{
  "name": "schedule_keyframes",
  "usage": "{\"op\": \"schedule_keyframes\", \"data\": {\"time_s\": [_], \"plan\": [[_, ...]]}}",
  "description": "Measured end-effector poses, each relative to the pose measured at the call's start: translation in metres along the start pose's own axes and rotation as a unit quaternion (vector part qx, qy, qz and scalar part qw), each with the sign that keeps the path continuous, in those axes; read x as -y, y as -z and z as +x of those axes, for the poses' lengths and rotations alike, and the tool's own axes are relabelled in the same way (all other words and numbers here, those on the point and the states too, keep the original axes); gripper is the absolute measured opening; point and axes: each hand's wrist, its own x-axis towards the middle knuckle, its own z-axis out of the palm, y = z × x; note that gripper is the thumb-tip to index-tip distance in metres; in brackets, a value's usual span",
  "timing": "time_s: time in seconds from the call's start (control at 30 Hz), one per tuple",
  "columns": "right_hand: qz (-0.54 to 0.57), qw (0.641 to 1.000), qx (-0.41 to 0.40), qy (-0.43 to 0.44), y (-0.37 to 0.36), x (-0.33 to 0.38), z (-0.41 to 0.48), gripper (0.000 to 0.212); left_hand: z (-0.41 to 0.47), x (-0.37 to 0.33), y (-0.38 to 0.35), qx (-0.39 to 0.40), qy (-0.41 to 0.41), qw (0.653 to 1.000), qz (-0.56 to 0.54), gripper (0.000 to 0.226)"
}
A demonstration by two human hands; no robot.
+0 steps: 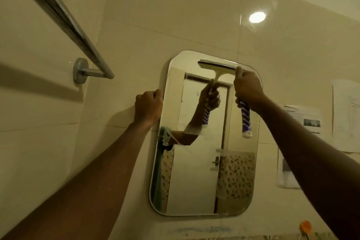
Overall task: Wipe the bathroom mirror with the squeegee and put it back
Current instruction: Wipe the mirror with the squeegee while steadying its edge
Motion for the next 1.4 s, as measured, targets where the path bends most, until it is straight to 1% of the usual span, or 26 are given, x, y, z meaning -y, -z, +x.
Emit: {"op": "schedule_keyframes", "data": {"time_s": [0.1, 0.2, 0.27, 0.33, 0.4, 0.47, 0.53, 0.6, 0.67, 0.77, 0.87, 0.93, 1.0, 1.1, 1.17, 1.23, 1.3, 1.37, 1.4], "plan": [[-0.029, 0.999, 0.017, -0.001, -0.012, -0.019, -0.018, 0.046, 0.004, -0.001, -0.001, 0.005, -0.001, 1.000, -0.005, 0.050], [-0.028, 0.998, 0.044, -0.018, -0.026, -0.057, -0.077, 0.053, 0.002, 0.000, 0.000, 0.007, 0.009, 1.000, -0.017, 0.050], [-0.051, 0.996, 0.068, -0.030, -0.030, -0.073, -0.119, 0.054, 0.000, -0.003, 0.001, 0.008, 0.024, 0.999, -0.022, 0.048], [-0.092, 0.989, 0.104, -0.046, -0.027, -0.074, -0.144, 0.053, -0.002, -0.006, 0.002, 0.008, 0.041, 0.999, -0.028, 0.047], [-0.097, 0.985, 0.127, -0.062, -0.017, -0.059, -0.136, 0.049, -0.001, -0.006, 0.003, 0.014, 0.050, 0.998, -0.042, 0.048], [-0.079, 0.990, 0.109, -0.041, -0.007, -0.037, -0.100, 0.043, 0.001, -0.003, 0.004, 0.018, 0.057, 0.997, -0.054, 0.050], [-0.053, 0.996, 0.069, -0.005, -0.001, -0.012, -0.057, 0.039, 0.003, 0.000, 0.002, 0.019, 0.061, 0.996, -0.062, 0.050], [-0.034, 0.999, 0.042, 0.005, -0.006, -0.002, -0.038, 0.040, 0.004, 0.001, 0.003, 0.020, 0.070, 0.994, -0.078, 0.049], [-0.031, 0.998, 0.048, -0.001, -0.022, -0.011, -0.056, 0.042, 0.006, 0.003, 0.003, 0.027, 0.069, 0.994, -0.085, 0.049], [-0.020, 0.997, 0.068, -0.022, -0.051, -0.049, -0.133, 0.040, 0.004, 0.002, 0.002, 0.026, 0.062, 0.994, -0.084, 0.050], [-0.052, 0.993, 0.095, -0.055, -0.068, -0.082, -0.212, 0.035, 0.003, 0.002, 0.003, 0.027, 0.066, 0.994, -0.080, 0.050], [-0.087, 0.985, 0.115, -0.093, -0.069, -0.088, -0.235, 0.037, 0.002, 0.002, 0.004, 0.031, 0.067, 0.994, -0.084, 0.050], [-0.077, 0.986, 0.121, -0.088, -0.063, -0.079, -0.226, 0.043, 0.002, 0.003, 0.004, 0.038, 0.069, 0.992, -0.095, 0.048], [0.001, 0.996, 0.086, -0.023, -0.053, -0.042, -0.171, 0.046, 0.006, 0.008, 0.006, 0.058, 0.095, 0.986, -0.121, 0.046], [0.007, 0.997, 0.072, 0.002, -0.052, -0.011, -0.134, 0.044, 0.012, 0.012, 0.008, 0.075, 0.116, 0.981, -0.135, 0.047], [0.003, 0.997, 0.076, 0.005, -0.059, 0.005, -0.121, 0.041, 0.017, 0.015, 0.010, 0.094, 0.133, 0.976, -0.145, 0.048], [-0.009, 0.995, 0.101, -0.017, -0.068, -0.002, -0.139, 0.032, 0.020, 0.014, 0.013, 0.118, 0.150, 0.968, -0.166, 0.049], [-0.046, 0.992, 0.119, -0.018, -0.082, -0.028, -0.180, 0.022, 0.021, 0.012, 0.013, 0.138, 0.157, 0.961, -0.183, 0.051], [-0.053, 0.990, 0.127, -0.022, -0.088, -0.040, -0.203, 0.021, 0.021, 0.012, 0.013, 0.143, 0.159, 0.959, -0.189, 0.052]]}}
